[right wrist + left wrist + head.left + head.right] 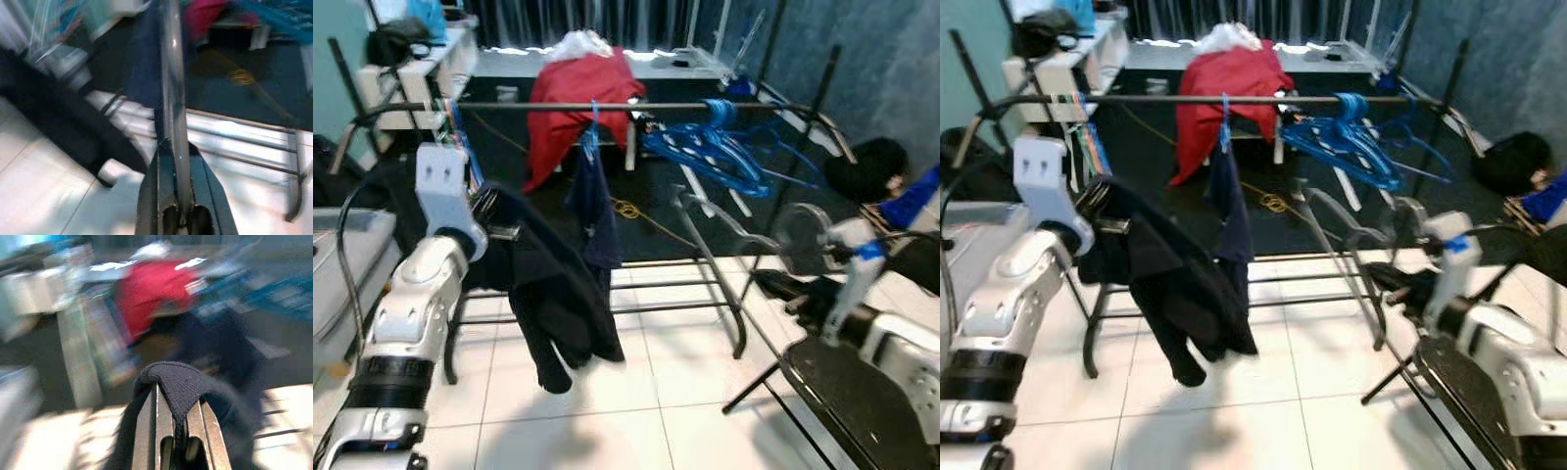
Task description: Hang hanger
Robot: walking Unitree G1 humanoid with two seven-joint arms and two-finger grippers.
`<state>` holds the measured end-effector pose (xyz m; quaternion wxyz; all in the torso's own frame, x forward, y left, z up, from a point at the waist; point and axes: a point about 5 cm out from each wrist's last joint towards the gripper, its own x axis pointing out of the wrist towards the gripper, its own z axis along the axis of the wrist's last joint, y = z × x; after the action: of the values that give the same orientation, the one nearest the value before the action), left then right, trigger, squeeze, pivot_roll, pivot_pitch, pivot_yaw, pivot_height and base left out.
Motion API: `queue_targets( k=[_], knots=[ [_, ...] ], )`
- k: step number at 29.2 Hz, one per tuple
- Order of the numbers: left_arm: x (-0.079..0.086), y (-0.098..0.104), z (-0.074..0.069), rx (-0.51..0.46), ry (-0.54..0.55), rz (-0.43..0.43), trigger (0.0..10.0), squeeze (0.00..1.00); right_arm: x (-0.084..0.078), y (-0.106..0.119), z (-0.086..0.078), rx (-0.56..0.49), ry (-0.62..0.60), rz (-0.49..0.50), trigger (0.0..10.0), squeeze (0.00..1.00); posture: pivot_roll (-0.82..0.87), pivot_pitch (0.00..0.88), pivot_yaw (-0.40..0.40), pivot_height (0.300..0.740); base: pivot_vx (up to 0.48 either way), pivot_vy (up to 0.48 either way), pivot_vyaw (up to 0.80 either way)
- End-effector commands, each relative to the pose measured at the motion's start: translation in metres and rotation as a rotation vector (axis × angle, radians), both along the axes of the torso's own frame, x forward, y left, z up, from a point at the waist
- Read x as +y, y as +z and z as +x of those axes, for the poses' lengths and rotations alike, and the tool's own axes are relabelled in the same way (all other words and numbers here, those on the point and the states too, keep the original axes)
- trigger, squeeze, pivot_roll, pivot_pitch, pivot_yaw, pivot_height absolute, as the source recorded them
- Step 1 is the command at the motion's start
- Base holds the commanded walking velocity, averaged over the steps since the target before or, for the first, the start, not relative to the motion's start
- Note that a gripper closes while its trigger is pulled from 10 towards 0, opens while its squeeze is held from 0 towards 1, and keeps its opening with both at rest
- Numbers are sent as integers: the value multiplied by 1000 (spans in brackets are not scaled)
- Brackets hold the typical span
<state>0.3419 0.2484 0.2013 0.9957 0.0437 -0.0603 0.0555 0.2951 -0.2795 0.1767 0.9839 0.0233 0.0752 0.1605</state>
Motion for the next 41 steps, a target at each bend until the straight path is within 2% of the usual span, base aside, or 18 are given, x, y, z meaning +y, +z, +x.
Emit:
queue_targets(
  k=[1, 3, 5, 6, 7, 8, 9, 10, 11, 12, 13, 14, 15, 18, 20, 27, 33, 41],
  knots=[
    [33, -40, -20, 105, 158, 39, 10000, 0, -31, -36, -9, 76, -213, -5, 10000, 0, -19, 61, -31, 740, 0, 0, 788],
    [33, -40, -20, 105, 158, 39, 10000, 0, -31, -36, -9, 76, -213, -5, 10000, 0, -19, 61, -31, 740, 0, 0, 788],
    [31, -68, -33, 156, 157, 28, 10000, 0, -37, -60, -19, 124, -270, 1, 10000, 0, -20, 60, -35, 740, 0, 0, 784],
    [31, -68, -33, 156, 157, 28, 10000, 0, -37, -60, -19, 124, -270, 1, 10000, 0, -20, 60, -35, 740, 0, 0, 781],
    [25, -86, -41, 184, 142, 9, 10000, 0, -38, -78, -26, 162, -294, -1, 10000, 0, -20, 60, -35, 740, 0, 0, 788],
    [25, -86, -41, 184, 142, 9, 10000, 0, -38, -78, -26, 162, -294, -1, 10000, 0, -20, 60, -35, 740, 0, 0, 788],
    [20, -102, -48, 218, 133, -21, 10000, 0, -36, -91, -32, 191, -302, -5, 10000, 0, -23, 64, -39, 740, 0, 0, 781],
    [20, -102, -48, 218, 133, -21, 10000, 0, -36, -91, -32, 191, -302, -5, 10000, 0, -23, 64, -39, 740, 0, 0, 781],
    [14, -119, -56, 257, 122, -53, 10000, 0, -33, -106, -40, 232, -305, -34, 10000, 0, -20, 65, -43, 740, 0, 0, 788],
    [14, -119, -56, 257, 122, -53, 10000, 0, -33, -106, -40, 232, -305, -34, 10000, 0, -20, 65, -43, 740, 0, 0, 788],
    [8, -135, -65, 300, 120, -85, 10000, 0, -31, -119, -48, 267, -316, -43, 10000, 0, -15, 65, -46, 740, 0, 0, 781],
    [8, -135, -65, 300, 120, -85, 10000, 0, -31, -119, -48, 267, -316, -43, 10000, 0, -15, 65, -46, 740, 0, 0, 781],
    [2, -149, -72, 336, 120, -114, 10000, 0, -29, -131, -55, 299, -320, -50, 10000, 0, -10, 65, -49, 740, 0, 0, 781],
    [-2, -160, -78, 368, 123, -143, 10000, 0, -28, -139, -59, 318, -323, -59, 10000, 0, -10, 65, -50, 740, 0, 0, 781],
    [-9, -176, -87, 409, 122, -167, 10000, 0, -28, -152, -65, 334, -336, -82, 10000, 0, -10, 62, -52, 740, 0, 0, 788],
    [-11, -188, -97, 424, 96, -189, 10000, 0, -31, -166, -75, 349, -359, -60, 10000, 0, 1, 65, -55, 740, 0, 0, 783],
    [-14, -191, -95, 439, 64, -159, 10000, 0, -27, -174, -82, 347, -357, -61, 10000, 0, 4, 63, -43, 740, 0, 0, 781],
    [-13, -193, -94, 428, 60, -164, 10000, 0, -27, -177, -80, 330, -356, -73, 10000, 0, 8, 45, -39, 740, 0, 0, 781]
  ],
)
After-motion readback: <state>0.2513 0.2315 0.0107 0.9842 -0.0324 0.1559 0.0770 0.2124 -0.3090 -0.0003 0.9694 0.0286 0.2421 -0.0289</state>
